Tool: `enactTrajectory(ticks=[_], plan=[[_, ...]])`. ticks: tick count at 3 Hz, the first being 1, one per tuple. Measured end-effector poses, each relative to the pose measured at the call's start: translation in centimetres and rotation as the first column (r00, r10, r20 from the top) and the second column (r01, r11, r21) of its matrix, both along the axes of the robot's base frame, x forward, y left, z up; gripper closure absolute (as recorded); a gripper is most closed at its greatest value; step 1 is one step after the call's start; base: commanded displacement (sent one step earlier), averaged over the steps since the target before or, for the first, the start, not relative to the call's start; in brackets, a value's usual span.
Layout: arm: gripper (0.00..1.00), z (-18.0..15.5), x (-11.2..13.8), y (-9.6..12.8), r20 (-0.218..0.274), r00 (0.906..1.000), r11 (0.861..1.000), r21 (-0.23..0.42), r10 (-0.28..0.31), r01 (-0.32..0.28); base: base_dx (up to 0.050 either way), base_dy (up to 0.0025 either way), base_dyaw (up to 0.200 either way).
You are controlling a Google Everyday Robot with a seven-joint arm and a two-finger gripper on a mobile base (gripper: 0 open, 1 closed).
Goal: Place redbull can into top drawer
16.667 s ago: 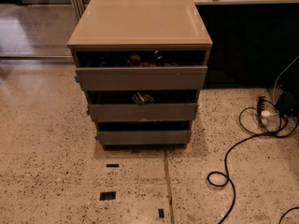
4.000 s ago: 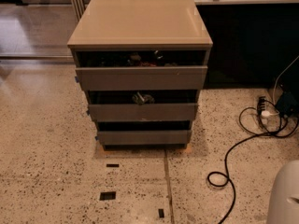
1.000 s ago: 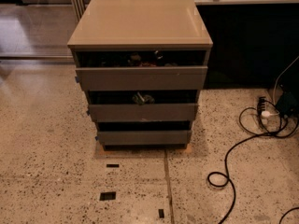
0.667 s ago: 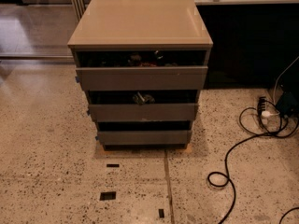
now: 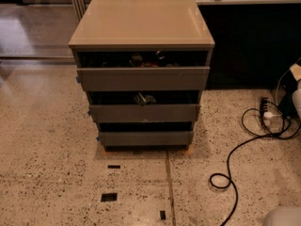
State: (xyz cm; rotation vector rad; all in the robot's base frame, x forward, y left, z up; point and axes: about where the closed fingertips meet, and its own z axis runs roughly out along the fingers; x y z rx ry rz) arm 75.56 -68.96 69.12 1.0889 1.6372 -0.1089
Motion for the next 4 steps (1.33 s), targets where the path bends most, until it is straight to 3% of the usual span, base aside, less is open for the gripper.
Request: enactTrajectory(ticks=[1, 3, 4], plan=[[0.00, 0.5, 5.1, 3.8, -0.057, 0.9980, 0.999, -0.031, 0.028, -0.029, 0.000, 0.00000, 0.000], [0.00, 1.6, 5.5, 3.3, -0.049, 0.9988, 1.000, -0.020, 0.003, -0.004, 0.000, 0.00000, 0.000], [0.00, 1.3, 4.6, 0.8, -0.059, 0.9962, 0.998, -0.017, -0.064, 0.063, 0.000, 0.00000, 0.000]])
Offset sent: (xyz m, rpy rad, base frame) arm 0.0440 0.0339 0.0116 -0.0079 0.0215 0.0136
